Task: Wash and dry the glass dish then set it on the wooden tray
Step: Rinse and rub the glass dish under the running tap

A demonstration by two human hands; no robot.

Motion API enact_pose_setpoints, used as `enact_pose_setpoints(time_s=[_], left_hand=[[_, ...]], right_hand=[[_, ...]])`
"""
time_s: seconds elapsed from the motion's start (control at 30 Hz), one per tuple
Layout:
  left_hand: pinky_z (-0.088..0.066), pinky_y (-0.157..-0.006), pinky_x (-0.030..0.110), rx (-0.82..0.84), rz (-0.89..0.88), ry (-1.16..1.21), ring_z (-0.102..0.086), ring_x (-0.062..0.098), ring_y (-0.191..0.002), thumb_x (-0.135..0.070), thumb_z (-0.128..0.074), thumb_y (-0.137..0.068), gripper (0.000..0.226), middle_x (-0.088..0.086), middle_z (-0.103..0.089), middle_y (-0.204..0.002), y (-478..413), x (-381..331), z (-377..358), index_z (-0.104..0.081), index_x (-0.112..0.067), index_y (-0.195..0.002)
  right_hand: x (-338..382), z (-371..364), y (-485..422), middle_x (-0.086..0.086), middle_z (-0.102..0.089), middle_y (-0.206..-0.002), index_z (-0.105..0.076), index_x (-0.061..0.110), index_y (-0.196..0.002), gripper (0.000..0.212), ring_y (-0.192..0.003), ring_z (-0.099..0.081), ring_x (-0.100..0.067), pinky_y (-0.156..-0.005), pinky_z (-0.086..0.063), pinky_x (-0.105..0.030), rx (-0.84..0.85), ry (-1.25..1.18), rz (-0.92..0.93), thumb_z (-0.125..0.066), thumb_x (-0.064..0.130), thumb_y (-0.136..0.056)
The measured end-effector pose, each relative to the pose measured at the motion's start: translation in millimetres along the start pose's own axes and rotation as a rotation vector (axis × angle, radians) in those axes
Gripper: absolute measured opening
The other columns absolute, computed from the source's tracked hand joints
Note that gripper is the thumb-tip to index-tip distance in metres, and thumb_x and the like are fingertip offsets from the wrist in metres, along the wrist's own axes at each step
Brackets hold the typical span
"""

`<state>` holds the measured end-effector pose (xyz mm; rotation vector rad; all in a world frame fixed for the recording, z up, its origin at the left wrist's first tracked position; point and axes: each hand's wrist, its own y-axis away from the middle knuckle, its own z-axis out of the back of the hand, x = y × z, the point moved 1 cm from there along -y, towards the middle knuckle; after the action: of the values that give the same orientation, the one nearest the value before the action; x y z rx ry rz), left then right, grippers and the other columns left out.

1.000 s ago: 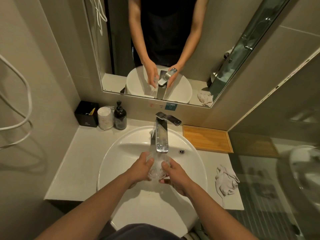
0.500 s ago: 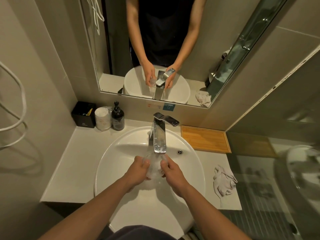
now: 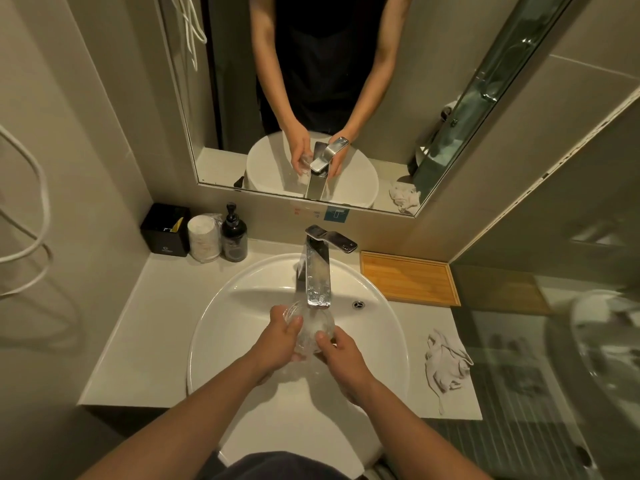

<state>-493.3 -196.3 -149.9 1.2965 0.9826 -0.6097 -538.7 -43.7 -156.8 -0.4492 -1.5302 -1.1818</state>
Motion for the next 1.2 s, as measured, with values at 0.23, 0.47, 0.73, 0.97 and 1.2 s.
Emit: enact_pose_setpoints(time_s=[0.23,0.47,0.73,0.97,1.2], left_hand=[[-0.061,-0.060,0.025,-0.040,0.027,-0.038,-0.066,0.015,-0.088,-0.033,-0.053,-0.103,0.034,0.007,-0.060,-0.108,0.4,-7.4,0.5,-0.043,-0.007,-0.122],[-0.062,-0.076,0.038,0.106,0.069,0.091,-0.071,0.024,-0.094,-0.022,-0.056,-0.101,0.025,0.013,-0.065,-0.123,4.5,2.2,2.1,-0.048,-0.021,-0.125],[-0.060,-0.084,0.054,0.056,0.146,0.306,-0.069,0.036,-0.099,-0.013,-0.055,-0.102,0.020,0.025,-0.063,-0.126,14.8,9.2,6.7,-0.049,-0.006,-0.120],[-0.058,-0.088,0.057,0.004,0.159,0.381,-0.065,0.040,-0.093,-0.013,-0.057,-0.101,0.021,0.028,-0.061,-0.123,20.9,11.7,18.1,-0.049,-0.006,-0.119],[-0.057,-0.086,0.055,-0.011,0.134,0.397,-0.059,0.036,-0.090,-0.007,-0.057,-0.100,0.015,0.019,-0.067,-0.100,27.0,2.2,17.4,-0.048,-0.009,-0.111]], right_hand=[[2.0,-1.8,-1.8,-0.011,-0.059,-0.135,-0.057,0.046,-0.139,0.039,-0.115,-0.071,-0.024,-0.091,-0.062,-0.042,-0.033,-0.028,0.018,-0.053,0.047,-0.100],[10.7,5.8,5.0,-0.002,-0.073,-0.129,-0.060,0.032,-0.142,0.048,-0.120,-0.069,-0.023,-0.104,-0.055,-0.044,0.068,-0.091,0.030,-0.056,0.007,-0.101],[4.3,20.3,11.9,0.001,-0.073,-0.126,-0.068,0.035,-0.127,0.032,-0.114,-0.070,-0.025,-0.095,-0.057,-0.030,0.045,0.105,0.059,-0.065,0.020,-0.099],[71.9,41.1,14.6,-0.005,-0.057,-0.135,-0.056,0.012,-0.137,0.044,-0.127,-0.053,-0.020,-0.107,-0.046,-0.035,-0.335,0.707,0.608,-0.055,-0.001,-0.094],[116.8,28.4,-2.4,-0.005,-0.020,-0.171,-0.023,0.014,-0.162,0.078,-0.160,-0.010,-0.023,-0.125,-0.020,-0.039,-0.249,1.163,0.658,-0.055,0.004,-0.091]])
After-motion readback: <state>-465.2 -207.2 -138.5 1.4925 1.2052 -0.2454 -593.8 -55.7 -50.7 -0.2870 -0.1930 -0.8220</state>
